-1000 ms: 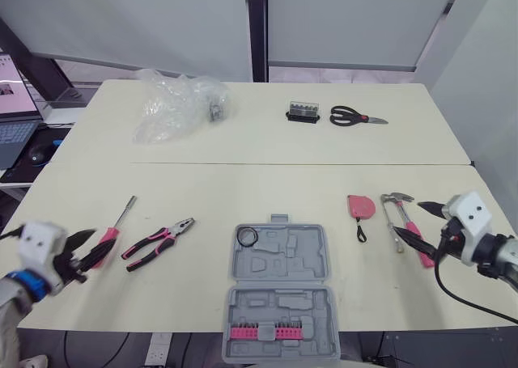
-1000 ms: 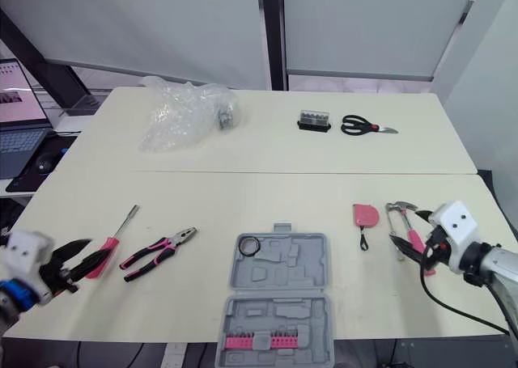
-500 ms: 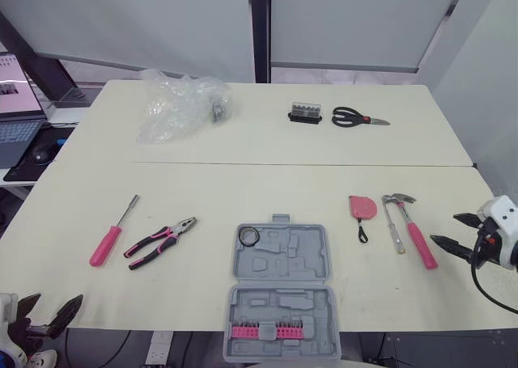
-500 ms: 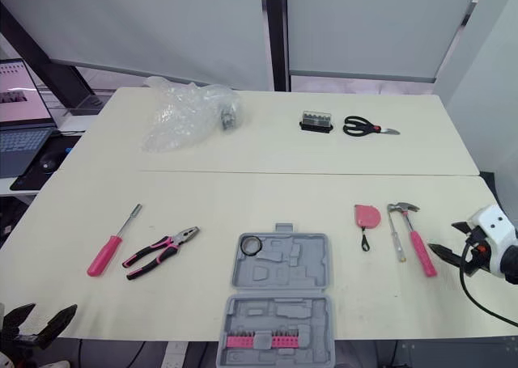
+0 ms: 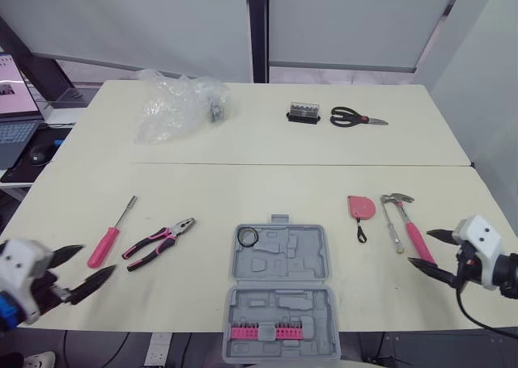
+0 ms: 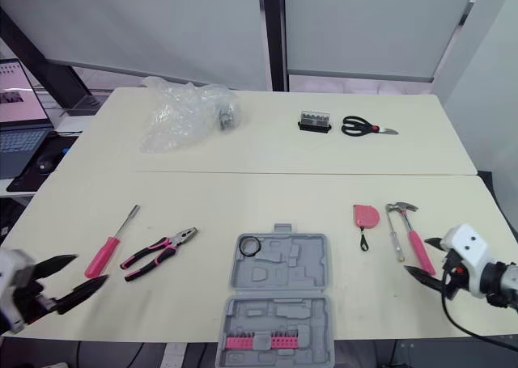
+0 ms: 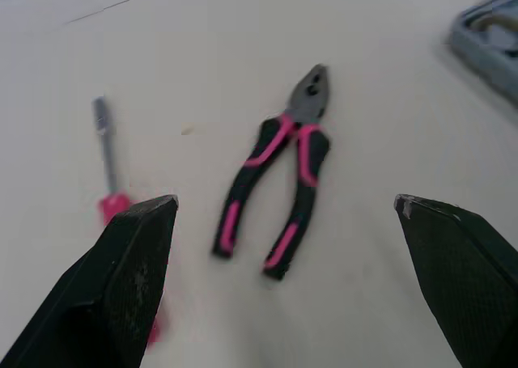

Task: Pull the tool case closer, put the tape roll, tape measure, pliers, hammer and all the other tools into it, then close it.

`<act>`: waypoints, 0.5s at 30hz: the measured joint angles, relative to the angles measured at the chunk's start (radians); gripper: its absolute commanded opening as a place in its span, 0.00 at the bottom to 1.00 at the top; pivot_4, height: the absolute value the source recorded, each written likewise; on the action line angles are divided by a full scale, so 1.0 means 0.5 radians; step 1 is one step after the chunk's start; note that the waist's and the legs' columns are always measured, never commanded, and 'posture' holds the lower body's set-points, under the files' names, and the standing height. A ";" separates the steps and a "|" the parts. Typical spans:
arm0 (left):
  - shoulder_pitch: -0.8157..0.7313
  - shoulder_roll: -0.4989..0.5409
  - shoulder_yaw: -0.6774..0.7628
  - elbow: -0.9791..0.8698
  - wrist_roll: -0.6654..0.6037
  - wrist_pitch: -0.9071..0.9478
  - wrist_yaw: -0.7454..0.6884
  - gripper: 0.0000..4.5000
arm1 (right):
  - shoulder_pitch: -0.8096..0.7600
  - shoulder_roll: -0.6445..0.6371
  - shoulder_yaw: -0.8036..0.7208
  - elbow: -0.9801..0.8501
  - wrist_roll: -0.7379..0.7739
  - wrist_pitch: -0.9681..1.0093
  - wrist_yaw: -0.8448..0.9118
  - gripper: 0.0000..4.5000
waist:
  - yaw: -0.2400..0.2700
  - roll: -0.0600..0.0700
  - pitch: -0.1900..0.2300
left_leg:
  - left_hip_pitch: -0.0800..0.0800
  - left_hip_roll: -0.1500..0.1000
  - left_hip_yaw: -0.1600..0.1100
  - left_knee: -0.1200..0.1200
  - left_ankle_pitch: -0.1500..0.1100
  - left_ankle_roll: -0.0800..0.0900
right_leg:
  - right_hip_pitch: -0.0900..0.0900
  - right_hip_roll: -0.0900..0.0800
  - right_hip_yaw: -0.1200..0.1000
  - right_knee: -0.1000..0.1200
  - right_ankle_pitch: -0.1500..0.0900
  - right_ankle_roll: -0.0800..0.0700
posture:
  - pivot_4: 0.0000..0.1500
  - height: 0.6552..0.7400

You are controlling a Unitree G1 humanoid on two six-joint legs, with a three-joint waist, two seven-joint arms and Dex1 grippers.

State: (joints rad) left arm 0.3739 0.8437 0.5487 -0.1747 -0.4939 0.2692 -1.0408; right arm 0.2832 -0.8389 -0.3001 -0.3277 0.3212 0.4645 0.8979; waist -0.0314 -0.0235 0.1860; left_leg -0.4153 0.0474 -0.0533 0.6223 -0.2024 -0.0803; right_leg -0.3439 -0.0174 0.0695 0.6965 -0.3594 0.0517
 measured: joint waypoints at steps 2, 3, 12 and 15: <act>-0.183 0.012 -0.206 -0.154 -0.012 0.054 -0.019 0.99 | -0.001 0.095 0.074 -0.164 0.018 0.106 -0.105 1.00 | 0.001 0.000 0.000 | 0.000 0.000 -0.001 0.000 0.000 0.000 | 0.000 0.001 -0.001 0.000 0.000 0.000 | 1.00 1.00; -0.260 0.012 -0.312 -0.220 -0.015 0.068 -0.036 0.99 | -0.006 0.141 0.118 -0.237 0.023 0.139 -0.153 1.00 | 0.001 0.000 0.000 | -0.001 0.000 -0.001 0.000 0.000 0.000 | 0.000 0.001 0.000 0.000 0.000 0.000 | 1.00 1.00; -0.833 -0.011 -0.926 -0.504 -0.073 0.246 -0.143 1.00 | -0.194 0.485 0.411 -0.340 -0.048 0.368 -0.582 0.81 | -0.005 0.000 0.001 | -0.001 0.000 -0.001 0.000 0.000 0.000 | -0.001 0.003 0.000 0.000 0.001 0.001 | 1.00 1.00; -1.007 -0.059 -1.060 -0.524 -0.107 0.286 -0.192 1.00 | -0.317 0.616 0.488 -0.241 -0.115 0.392 -0.739 0.81 | -0.003 0.000 0.001 | -0.002 0.000 -0.001 0.001 0.000 0.000 | -0.001 0.003 0.000 0.001 0.001 0.001 | 1.00 1.00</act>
State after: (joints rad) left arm -0.1298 0.8142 0.0189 -0.4369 -0.5476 0.4121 -1.1366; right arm 0.1245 -0.5309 -0.0559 -0.4480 0.2638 0.6605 0.5285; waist -0.0331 -0.0235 0.1862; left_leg -0.4164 0.0471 -0.0540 0.6230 -0.2024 -0.0803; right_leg -0.3446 -0.0159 0.0695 0.6968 -0.3591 0.0520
